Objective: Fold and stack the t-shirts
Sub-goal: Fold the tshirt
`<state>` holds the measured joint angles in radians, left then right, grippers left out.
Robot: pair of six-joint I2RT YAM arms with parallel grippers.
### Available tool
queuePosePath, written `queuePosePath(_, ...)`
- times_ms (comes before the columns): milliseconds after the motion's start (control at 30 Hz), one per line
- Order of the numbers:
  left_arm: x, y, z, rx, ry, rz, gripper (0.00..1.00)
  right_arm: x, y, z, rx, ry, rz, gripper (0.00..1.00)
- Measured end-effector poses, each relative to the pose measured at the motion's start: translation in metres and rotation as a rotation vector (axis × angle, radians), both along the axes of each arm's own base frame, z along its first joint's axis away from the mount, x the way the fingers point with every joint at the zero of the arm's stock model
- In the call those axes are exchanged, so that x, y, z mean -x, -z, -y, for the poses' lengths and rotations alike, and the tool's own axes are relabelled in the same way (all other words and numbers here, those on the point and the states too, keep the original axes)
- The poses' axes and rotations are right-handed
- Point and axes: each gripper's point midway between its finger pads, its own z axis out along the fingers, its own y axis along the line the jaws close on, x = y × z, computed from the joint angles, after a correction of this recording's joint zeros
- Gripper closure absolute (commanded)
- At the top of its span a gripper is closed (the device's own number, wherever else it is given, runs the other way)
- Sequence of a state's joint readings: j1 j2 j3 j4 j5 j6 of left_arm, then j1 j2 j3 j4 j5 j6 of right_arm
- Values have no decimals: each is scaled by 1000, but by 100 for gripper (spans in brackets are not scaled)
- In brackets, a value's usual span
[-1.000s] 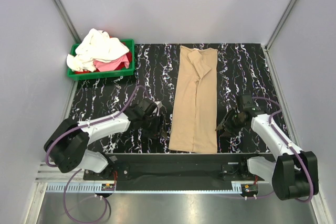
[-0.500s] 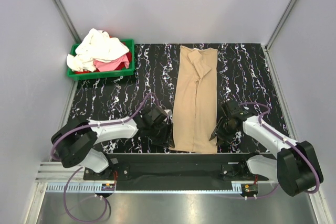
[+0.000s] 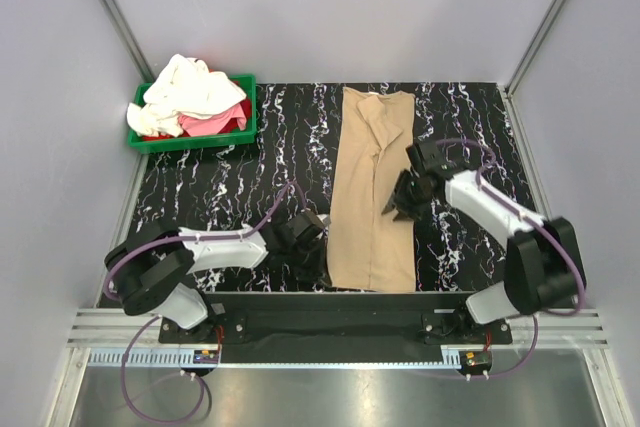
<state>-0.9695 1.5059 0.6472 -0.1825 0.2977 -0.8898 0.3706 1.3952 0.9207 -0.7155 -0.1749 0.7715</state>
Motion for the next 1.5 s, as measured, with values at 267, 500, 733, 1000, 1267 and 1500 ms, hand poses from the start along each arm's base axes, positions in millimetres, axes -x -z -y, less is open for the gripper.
queuePosePath(267,17,-1,-7,15,-34,-5,64,-119,8,-53,-51,-85,159,64)
queuePosePath(500,24,-18,-26,-8,-44,32,53,-180,51,-92,-51,-121,180,68)
queuePosePath(733,-4,-74,-35,33,-97,204,50,-198,58,-131,-75,-124,200,68)
queuePosePath(1000,-48,-97,-75,20,-247,299,47,-211,58,-180,-121,-150,226,67)
queuePosePath(1267,-42,-65,-89,-80,-215,235,47,-203,55,-204,-131,-186,227,62)
queuePosePath(1500,-44,-63,-74,-32,-152,227,48,-209,31,-170,-87,-162,229,62)
